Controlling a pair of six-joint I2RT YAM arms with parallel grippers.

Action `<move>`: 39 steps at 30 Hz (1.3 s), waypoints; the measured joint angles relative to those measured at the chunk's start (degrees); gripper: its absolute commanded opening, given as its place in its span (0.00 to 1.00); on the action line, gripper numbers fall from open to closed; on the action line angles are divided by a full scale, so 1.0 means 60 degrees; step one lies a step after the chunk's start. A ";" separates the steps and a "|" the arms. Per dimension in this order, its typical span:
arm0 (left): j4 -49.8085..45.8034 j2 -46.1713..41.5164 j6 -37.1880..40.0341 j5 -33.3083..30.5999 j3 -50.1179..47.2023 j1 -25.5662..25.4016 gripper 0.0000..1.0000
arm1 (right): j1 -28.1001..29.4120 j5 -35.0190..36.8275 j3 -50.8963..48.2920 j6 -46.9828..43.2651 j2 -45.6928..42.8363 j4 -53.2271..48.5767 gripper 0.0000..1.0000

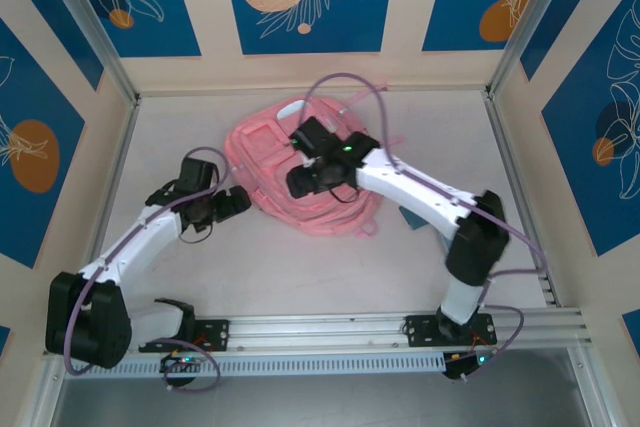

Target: Pack books, pencil case, and school supplies into a backpack

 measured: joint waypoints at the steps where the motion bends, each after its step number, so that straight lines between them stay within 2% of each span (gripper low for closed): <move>1: -0.0011 -0.0138 -0.0087 0.0007 -0.0168 0.0095 0.99 | 0.0171 0.0142 0.0495 -0.0229 0.0525 -0.0204 0.59; 7: -0.0007 -0.0503 -0.0204 0.0011 -0.0546 0.0317 1.00 | 0.0415 0.1013 0.2947 -0.1300 0.3093 -0.1162 0.59; 12: -0.0007 -0.0535 -0.0200 0.0015 -0.0594 0.0346 1.00 | 0.0423 0.1719 0.4408 -0.1778 0.4484 -0.1934 0.57; 17: 0.0007 -0.0550 -0.0197 0.0058 -0.0674 0.0346 1.00 | 0.0412 0.1945 0.4870 -0.2033 0.5020 -0.2251 0.57; 24: 0.0178 -0.0514 -0.0149 0.0346 -0.0707 0.0346 1.00 | 0.0324 0.1534 0.4998 -0.2386 0.5202 -0.2535 0.60; 27: 0.0248 -0.0477 0.0007 0.0474 -0.0707 0.0346 1.00 | 0.0321 0.1639 0.5147 -0.2459 0.5344 -0.2634 0.48; 30: 0.0310 -0.0437 0.0277 0.0718 -0.0707 0.0346 0.99 | 0.0291 0.1727 0.5275 -0.2375 0.5450 -0.2776 0.25; 32: 0.0470 -0.0433 0.0437 0.0940 -0.0721 0.0342 0.98 | 0.0321 0.1767 0.5370 -0.2248 0.5446 -0.2845 0.14; 37: 0.1271 -0.0397 0.0823 0.1217 -0.0885 0.0215 0.94 | 0.0288 0.1971 0.5464 -0.1971 0.5224 -0.2809 0.03; 39: 0.1679 -0.0262 0.0943 0.1275 -0.0962 0.0091 0.87 | 0.0270 0.2058 0.5464 -0.1902 0.4991 -0.2769 0.02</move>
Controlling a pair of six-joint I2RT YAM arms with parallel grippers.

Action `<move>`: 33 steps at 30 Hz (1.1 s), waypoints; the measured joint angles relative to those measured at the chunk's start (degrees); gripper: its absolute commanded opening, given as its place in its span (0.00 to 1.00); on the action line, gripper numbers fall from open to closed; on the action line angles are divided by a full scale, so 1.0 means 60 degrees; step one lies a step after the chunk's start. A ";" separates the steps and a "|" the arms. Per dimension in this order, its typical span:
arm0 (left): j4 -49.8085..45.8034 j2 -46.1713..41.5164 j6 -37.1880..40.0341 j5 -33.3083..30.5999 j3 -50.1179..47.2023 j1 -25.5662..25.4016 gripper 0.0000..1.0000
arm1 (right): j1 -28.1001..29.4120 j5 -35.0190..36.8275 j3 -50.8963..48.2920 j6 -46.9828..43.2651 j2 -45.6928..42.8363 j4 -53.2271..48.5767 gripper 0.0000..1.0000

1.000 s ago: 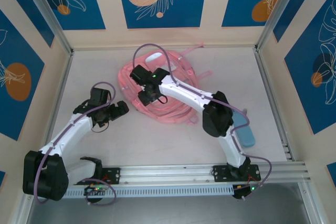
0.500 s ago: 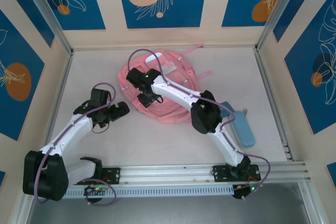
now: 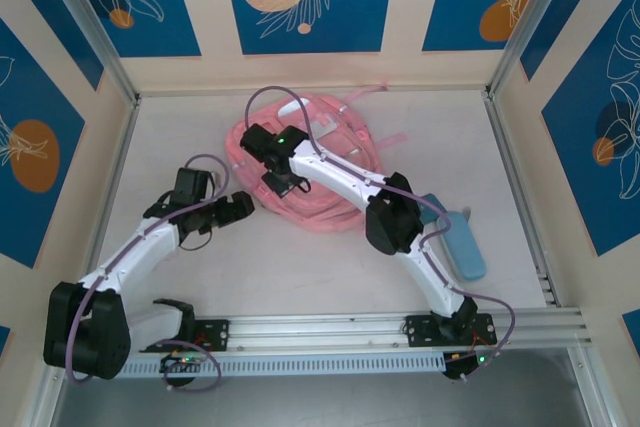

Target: Pack books, pencil case, and school supplies into a backpack

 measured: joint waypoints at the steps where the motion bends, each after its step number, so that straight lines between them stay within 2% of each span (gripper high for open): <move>1: 0.0233 0.0109 0.0069 0.0004 -0.0040 -0.0062 0.82 | -0.0004 0.0055 0.0000 0.0029 -0.0127 0.0029 0.01; 4: 0.0871 0.0441 0.0357 0.0007 -0.0135 -0.0357 0.72 | -0.0022 0.0189 0.0007 0.0109 -0.0488 0.0124 0.00; 8: 0.1694 0.0918 0.0892 0.0040 -0.0146 -0.0867 0.67 | -0.0120 0.0259 0.0208 0.0182 -0.0732 0.0171 0.00; 11: 0.2226 0.1166 0.1366 0.0076 -0.0146 -0.1035 0.59 | -0.0222 0.0251 0.0466 0.0262 -0.0743 0.0149 0.00; 17: 0.3337 0.1698 0.2255 0.0091 -0.0255 -0.1045 0.55 | -0.0495 0.0066 0.0579 0.0328 -0.0747 0.0157 0.00; 21: 0.4153 0.2218 0.2674 0.0546 -0.0419 -0.1045 0.54 | -0.0641 -0.0153 0.0579 0.0335 -0.0780 0.0153 0.00; 27: 0.5242 0.2867 0.3049 0.1020 -0.0474 -0.1045 0.42 | -0.0765 -0.0426 0.0623 0.0419 -0.0871 0.0153 0.00; 33: 0.6288 0.3275 0.3246 0.1071 -0.0514 -0.1045 0.36 | -0.0860 -0.0641 0.0627 0.0586 -0.0943 0.0146 0.00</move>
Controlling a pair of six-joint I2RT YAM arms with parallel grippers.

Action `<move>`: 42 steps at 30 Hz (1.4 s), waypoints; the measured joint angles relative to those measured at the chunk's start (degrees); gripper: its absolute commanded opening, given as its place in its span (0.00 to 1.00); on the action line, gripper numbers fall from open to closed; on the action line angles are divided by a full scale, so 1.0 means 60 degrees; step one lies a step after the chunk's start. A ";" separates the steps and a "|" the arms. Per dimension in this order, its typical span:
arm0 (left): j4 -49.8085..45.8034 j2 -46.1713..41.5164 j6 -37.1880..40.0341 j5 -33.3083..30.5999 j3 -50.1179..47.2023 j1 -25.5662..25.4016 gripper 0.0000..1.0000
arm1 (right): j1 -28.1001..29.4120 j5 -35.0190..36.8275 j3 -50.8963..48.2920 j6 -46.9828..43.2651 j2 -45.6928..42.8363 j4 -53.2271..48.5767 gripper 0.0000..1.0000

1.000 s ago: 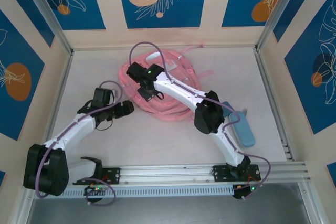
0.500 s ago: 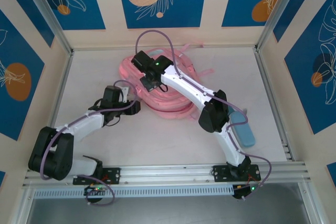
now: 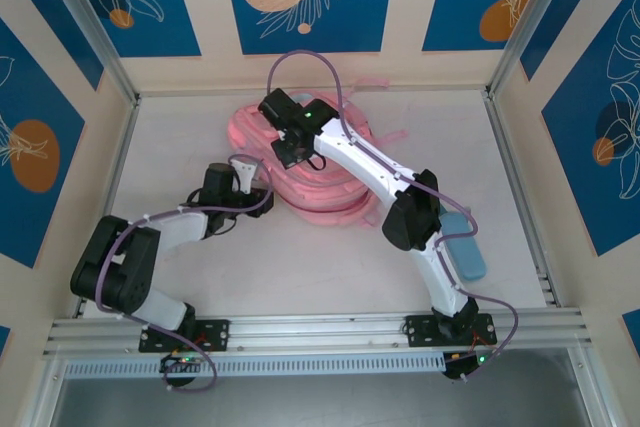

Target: Pack books, pencil case, and school supplies into a backpack

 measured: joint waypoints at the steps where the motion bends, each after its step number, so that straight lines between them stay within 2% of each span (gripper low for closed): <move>1: 0.0197 0.0033 0.0025 0.0000 -0.0033 0.0000 0.35 | -0.0015 -0.0040 0.0000 0.0029 -0.0015 0.0004 0.00; 12: 0.1140 0.0532 0.0455 0.0255 -0.0124 0.0000 0.24 | -0.0080 -0.0237 0.0004 0.0142 -0.0018 0.0007 0.00; 15: 0.1129 0.0623 0.0492 0.0251 -0.0124 0.0000 0.17 | -0.0091 -0.0262 0.0004 0.0168 -0.0022 0.0007 0.00; 20: 0.1126 0.0623 0.0616 0.0291 -0.0120 -0.0007 0.00 | -0.0109 -0.0270 0.0004 0.0171 -0.0033 0.0004 0.00; 31: 0.0678 -0.0040 0.0739 0.0426 -0.0233 -0.0226 0.00 | -0.0178 -0.0426 0.0015 0.0277 -0.0033 0.0004 0.00; 42: 0.0601 -0.1304 0.0433 0.0160 -0.0958 -0.1636 0.00 | -0.0288 -0.0656 0.0328 0.0324 -0.0033 -0.0262 0.00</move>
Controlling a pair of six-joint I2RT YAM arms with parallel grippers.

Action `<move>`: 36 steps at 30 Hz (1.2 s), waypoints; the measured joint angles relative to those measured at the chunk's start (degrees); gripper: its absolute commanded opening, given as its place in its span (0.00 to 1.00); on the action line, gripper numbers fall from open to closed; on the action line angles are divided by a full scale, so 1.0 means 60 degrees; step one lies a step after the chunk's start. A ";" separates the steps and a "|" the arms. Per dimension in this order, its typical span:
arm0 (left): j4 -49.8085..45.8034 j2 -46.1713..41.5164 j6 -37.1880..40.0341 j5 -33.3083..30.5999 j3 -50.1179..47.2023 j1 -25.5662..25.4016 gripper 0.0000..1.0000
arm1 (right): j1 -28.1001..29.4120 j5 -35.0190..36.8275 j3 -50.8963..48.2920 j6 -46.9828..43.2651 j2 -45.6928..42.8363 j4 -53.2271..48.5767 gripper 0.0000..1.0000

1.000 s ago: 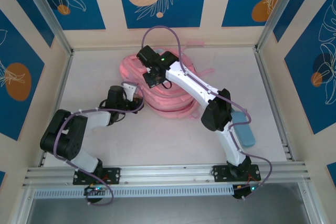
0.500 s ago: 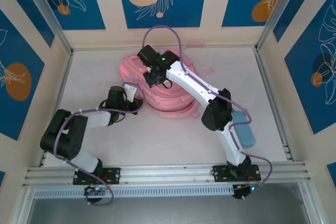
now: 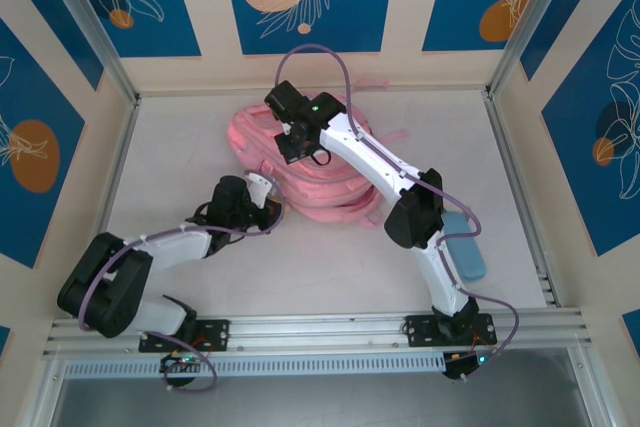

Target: Pack books, pencil case, and school supplies into a backpack

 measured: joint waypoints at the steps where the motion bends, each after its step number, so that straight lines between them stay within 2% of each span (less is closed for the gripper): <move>1: -0.0004 -0.0138 -0.0058 -0.0051 -0.0062 -0.0142 0.00 | -0.0007 -0.0029 0.0000 0.0022 0.0000 0.0000 0.00; 6: -0.0011 -0.0747 -0.0364 -0.0058 -0.0328 -0.1009 0.00 | -0.0066 -0.0288 0.0000 0.0215 0.0000 0.0102 0.00; 13: 0.0000 -0.0874 -0.0758 -0.0270 -0.0357 -0.1694 0.01 | -0.0160 -0.1009 -0.0025 0.0565 0.0004 0.0368 0.00; 16: -0.0164 -0.1053 -0.0980 -0.0933 -0.0484 -0.1698 0.19 | -0.0215 -0.1166 -0.0102 0.0678 0.0000 0.0488 0.00; 20: -0.0954 -0.1566 -0.1304 -0.1632 -0.0535 -0.1355 0.53 | -0.0266 -0.1319 -0.0474 0.0674 -0.0069 0.0652 0.00; 23: -0.1515 -0.1883 -0.1402 -0.2011 -0.0535 -0.0838 0.63 | -0.0299 -0.1359 -0.0663 0.0667 -0.0186 0.0710 0.00; 29: -0.1840 -0.1734 -0.1213 -0.1876 -0.0535 0.0135 0.67 | -0.0477 -0.1446 -0.0703 0.0667 -0.0448 0.0783 0.00; 36: -0.1231 -0.1045 -0.0204 -0.0907 -0.0517 0.0229 0.64 | -0.0554 -0.1643 -0.0681 0.0667 -0.0466 0.0765 0.00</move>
